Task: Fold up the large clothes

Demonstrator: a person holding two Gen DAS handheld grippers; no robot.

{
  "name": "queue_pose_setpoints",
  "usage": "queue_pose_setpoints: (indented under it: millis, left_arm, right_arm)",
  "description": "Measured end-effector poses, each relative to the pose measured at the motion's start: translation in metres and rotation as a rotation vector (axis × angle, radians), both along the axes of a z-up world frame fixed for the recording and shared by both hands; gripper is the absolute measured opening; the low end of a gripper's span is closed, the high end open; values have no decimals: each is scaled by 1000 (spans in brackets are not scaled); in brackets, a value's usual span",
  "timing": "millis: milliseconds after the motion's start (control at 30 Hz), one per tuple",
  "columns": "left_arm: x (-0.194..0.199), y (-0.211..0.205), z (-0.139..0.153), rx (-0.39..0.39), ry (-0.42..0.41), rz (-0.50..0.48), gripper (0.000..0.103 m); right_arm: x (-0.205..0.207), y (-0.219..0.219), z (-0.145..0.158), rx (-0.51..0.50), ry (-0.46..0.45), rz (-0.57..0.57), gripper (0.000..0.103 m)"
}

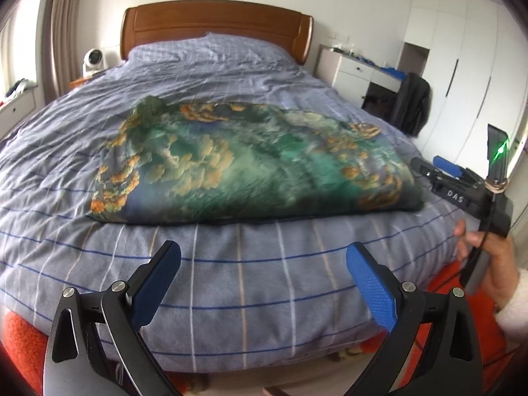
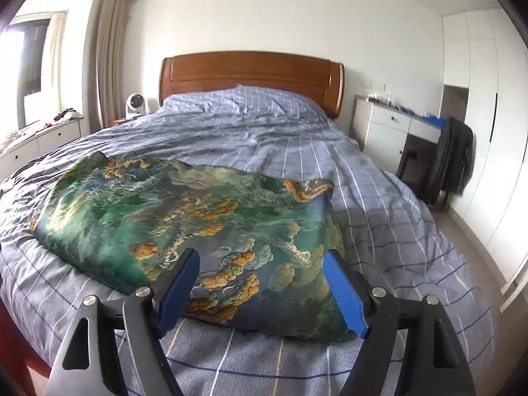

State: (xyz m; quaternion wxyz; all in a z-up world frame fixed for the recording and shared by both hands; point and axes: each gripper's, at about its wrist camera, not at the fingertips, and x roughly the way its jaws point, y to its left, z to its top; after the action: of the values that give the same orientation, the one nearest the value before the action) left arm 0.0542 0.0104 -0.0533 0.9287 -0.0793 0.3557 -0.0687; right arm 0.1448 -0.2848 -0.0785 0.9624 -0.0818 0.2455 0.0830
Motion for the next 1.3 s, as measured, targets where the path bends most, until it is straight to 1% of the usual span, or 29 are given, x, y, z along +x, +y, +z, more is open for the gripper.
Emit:
queue_pose_setpoints:
  millis: [67, 100, 167, 233, 333, 400, 433, 467, 500, 533, 567, 600, 633, 667, 700, 767, 800, 867, 900, 967, 1000, 1033, 1100, 1133, 1167, 1200, 1300]
  left_arm:
    - [4, -5, 0, -17, 44, -40, 100]
    - [9, -8, 0, -21, 70, -62, 100]
    - [18, -8, 3, -17, 90, -75, 100]
    - [25, -6, 9, -10, 75, -87, 100]
    - [40, 3, 22, -11, 54, -91, 101]
    - [55, 12, 28, -14, 63, -91, 101]
    - [61, 14, 29, -5, 76, -85, 102]
    - [69, 17, 32, 10, 94, -75, 102]
    - [76, 19, 36, 15, 101, -68, 102]
    - [82, 21, 39, 6, 95, -72, 102]
    - [91, 22, 45, -15, 77, -83, 102]
    - [103, 23, 49, -33, 64, -92, 102]
    - [115, 23, 51, -42, 58, -96, 102]
    - [133, 21, 51, -51, 50, -106, 102]
    - [151, 18, 49, -54, 50, -121, 102]
    - [201, 8, 37, -39, 81, -132, 102]
    - [231, 3, 27, -28, 99, -125, 102]
    - [275, -4, 13, 2, 124, -116, 102]
    - [298, -7, 4, 32, 134, -90, 102]
    - [329, -9, -12, 61, 156, -54, 102]
    - [339, -10, -22, 72, 182, -50, 102]
    - [351, -13, -40, 87, 241, -51, 102]
    - [357, -18, -70, 120, 317, -74, 102]
    - [354, -19, -75, 136, 313, -81, 102]
    - [349, -21, -77, 153, 284, -83, 102]
    - [345, -20, -76, 155, 271, -83, 102]
    - [328, -17, -68, 134, 271, -99, 102]
  right_arm:
    - [-4, -5, 4, 22, -11, -10, 79]
    - [-3, -9, 6, 45, -2, -14, 79]
    - [0, -15, 10, 93, 18, -12, 79]
    - [6, -17, 15, 136, 31, 6, 79]
    - [22, -12, 15, 153, 66, 55, 79]
    - [39, -6, 8, 161, 93, 115, 79]
    - [52, -3, -1, 155, 118, 154, 79]
    - [67, -2, -14, 144, 166, 166, 79]
    - [81, -3, -28, 134, 224, 136, 79]
    - [95, -8, -43, 131, 285, 81, 79]
    - [105, -17, -57, 164, 332, 33, 79]
    - [108, -23, -61, 210, 342, 24, 79]
    - [107, -28, -62, 259, 331, 21, 79]
    - [106, -28, -61, 268, 318, 20, 79]
    - [105, -25, -61, 247, 312, 23, 79]
    - [102, -16, -63, 178, 297, 35, 79]
    - [101, -15, -64, 169, 291, 37, 79]
    - [100, -18, -63, 185, 290, 35, 79]
    - [100, -20, -64, 193, 292, 34, 79]
    - [101, -21, -65, 195, 294, 32, 79]
    - [102, -21, -63, 191, 294, 33, 79]
    - [102, -21, -63, 188, 292, 33, 79]
    - [101, -22, -63, 195, 292, 36, 79]
    - [101, -22, -63, 199, 291, 38, 79]
    - [101, -22, -64, 203, 292, 41, 79]
    - [102, -23, -64, 203, 294, 43, 79]
    - [102, -21, -66, 189, 293, 40, 79]
